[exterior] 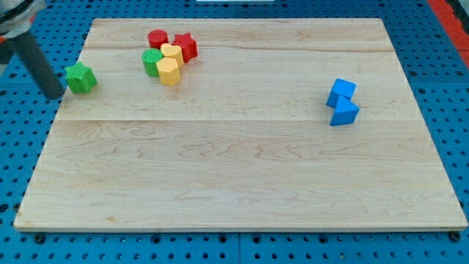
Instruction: Push the green star into the group of the blocks
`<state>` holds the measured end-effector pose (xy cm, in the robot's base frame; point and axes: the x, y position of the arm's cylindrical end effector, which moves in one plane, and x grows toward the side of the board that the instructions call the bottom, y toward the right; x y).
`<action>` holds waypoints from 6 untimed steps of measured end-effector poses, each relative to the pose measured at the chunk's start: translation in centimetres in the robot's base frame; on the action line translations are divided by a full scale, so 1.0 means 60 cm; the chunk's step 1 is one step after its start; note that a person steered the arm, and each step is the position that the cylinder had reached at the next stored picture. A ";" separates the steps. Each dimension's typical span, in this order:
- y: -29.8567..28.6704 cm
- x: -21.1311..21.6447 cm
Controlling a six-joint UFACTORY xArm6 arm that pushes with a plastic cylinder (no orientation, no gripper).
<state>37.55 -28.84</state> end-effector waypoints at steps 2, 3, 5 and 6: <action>0.077 -0.089; 0.106 -0.104; 0.076 -0.057; 0.224 0.098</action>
